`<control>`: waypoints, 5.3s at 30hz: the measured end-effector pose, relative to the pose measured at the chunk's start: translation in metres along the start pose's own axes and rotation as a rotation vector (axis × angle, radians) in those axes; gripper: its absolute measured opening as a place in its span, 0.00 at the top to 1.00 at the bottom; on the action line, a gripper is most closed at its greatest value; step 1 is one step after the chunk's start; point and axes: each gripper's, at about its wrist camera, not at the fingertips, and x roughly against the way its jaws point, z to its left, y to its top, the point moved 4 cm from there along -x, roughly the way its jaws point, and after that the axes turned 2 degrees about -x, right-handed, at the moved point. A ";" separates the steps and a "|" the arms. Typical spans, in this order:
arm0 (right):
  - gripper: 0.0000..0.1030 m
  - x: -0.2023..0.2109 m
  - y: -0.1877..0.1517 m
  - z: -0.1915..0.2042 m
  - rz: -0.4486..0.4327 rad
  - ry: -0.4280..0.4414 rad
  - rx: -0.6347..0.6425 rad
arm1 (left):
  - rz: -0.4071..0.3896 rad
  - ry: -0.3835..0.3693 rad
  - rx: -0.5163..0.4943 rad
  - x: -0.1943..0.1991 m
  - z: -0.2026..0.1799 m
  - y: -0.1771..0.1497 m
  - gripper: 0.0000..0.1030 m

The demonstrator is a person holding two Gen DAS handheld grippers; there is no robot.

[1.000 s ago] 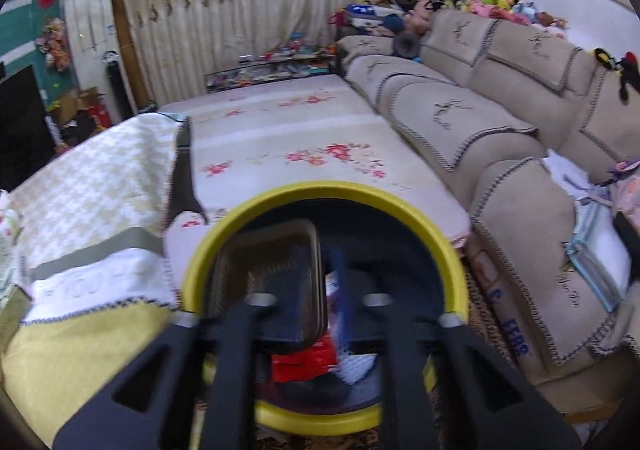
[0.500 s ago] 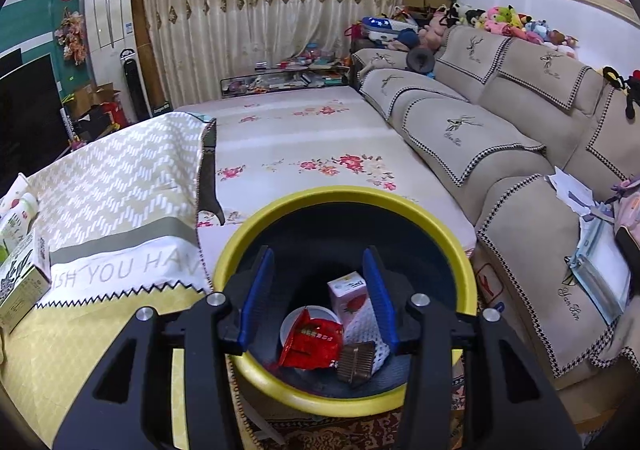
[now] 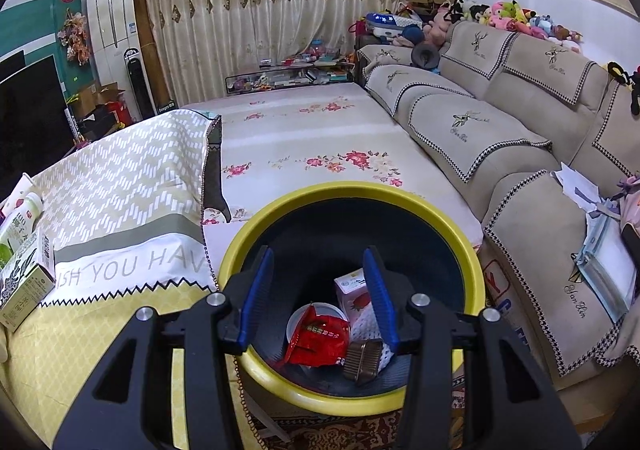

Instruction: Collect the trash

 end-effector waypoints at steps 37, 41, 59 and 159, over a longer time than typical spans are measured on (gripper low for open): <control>0.56 0.018 0.005 -0.020 -0.027 0.042 -0.053 | -0.275 -0.022 -0.112 0.111 -0.028 0.091 0.95; 0.56 0.022 0.006 -0.032 -0.034 0.031 -0.069 | -0.292 -0.073 -0.135 0.102 -0.051 0.103 0.95; 0.56 0.028 0.011 -0.097 -0.059 -0.056 -0.170 | -0.283 -0.349 -0.384 0.059 -0.227 0.166 0.95; 0.55 0.143 -0.056 0.234 -0.019 0.613 0.358 | -0.132 0.099 0.308 0.148 0.089 -0.083 0.17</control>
